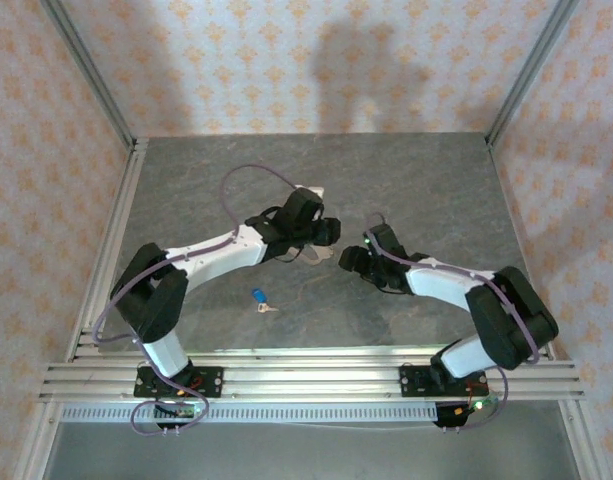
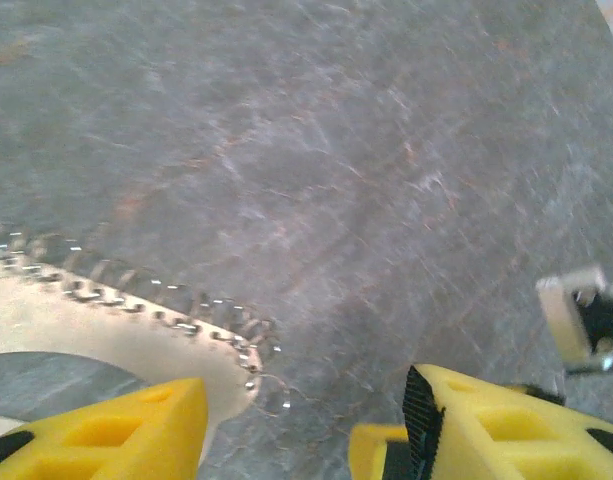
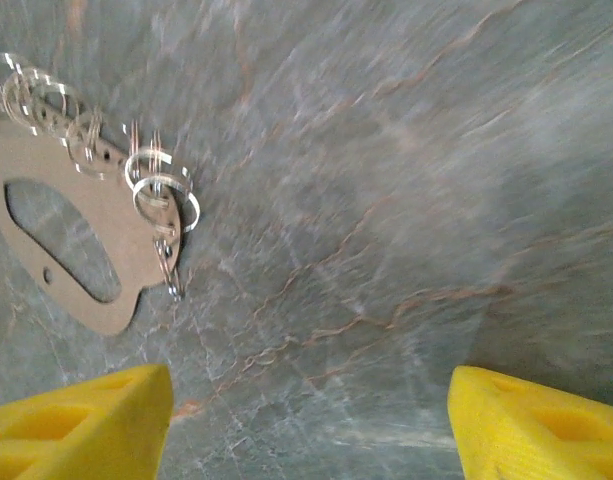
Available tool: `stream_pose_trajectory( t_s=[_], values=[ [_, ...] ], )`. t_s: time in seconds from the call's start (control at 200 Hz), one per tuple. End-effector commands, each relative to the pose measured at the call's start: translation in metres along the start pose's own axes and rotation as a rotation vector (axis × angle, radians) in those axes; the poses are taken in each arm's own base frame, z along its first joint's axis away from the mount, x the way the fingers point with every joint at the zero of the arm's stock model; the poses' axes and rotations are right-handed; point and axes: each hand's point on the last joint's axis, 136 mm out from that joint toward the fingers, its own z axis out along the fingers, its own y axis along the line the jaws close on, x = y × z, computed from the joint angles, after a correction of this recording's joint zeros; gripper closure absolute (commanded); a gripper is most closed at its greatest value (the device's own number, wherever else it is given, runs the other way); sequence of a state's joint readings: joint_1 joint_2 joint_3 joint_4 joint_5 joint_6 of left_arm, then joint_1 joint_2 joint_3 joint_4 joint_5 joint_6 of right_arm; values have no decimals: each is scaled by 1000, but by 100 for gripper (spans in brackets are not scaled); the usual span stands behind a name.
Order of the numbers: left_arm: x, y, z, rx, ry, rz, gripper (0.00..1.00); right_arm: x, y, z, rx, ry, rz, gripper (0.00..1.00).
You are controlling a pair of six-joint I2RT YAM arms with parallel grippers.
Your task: Put the keys on the keyring
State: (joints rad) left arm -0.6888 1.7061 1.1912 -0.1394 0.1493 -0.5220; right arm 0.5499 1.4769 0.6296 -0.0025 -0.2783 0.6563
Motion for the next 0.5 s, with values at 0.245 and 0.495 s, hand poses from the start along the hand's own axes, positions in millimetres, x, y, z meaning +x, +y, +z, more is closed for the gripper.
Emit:
stream_pose_trajectory(
  t_s=[0.245,0.495],
  values=[
    [-20,53,-25,-68,-85,-127,41,-8,37,21,-59,0,7,43],
    [-20,59,-25,-66,-82,-137,41,-10,55,19,-85,1,-6,51]
  ],
)
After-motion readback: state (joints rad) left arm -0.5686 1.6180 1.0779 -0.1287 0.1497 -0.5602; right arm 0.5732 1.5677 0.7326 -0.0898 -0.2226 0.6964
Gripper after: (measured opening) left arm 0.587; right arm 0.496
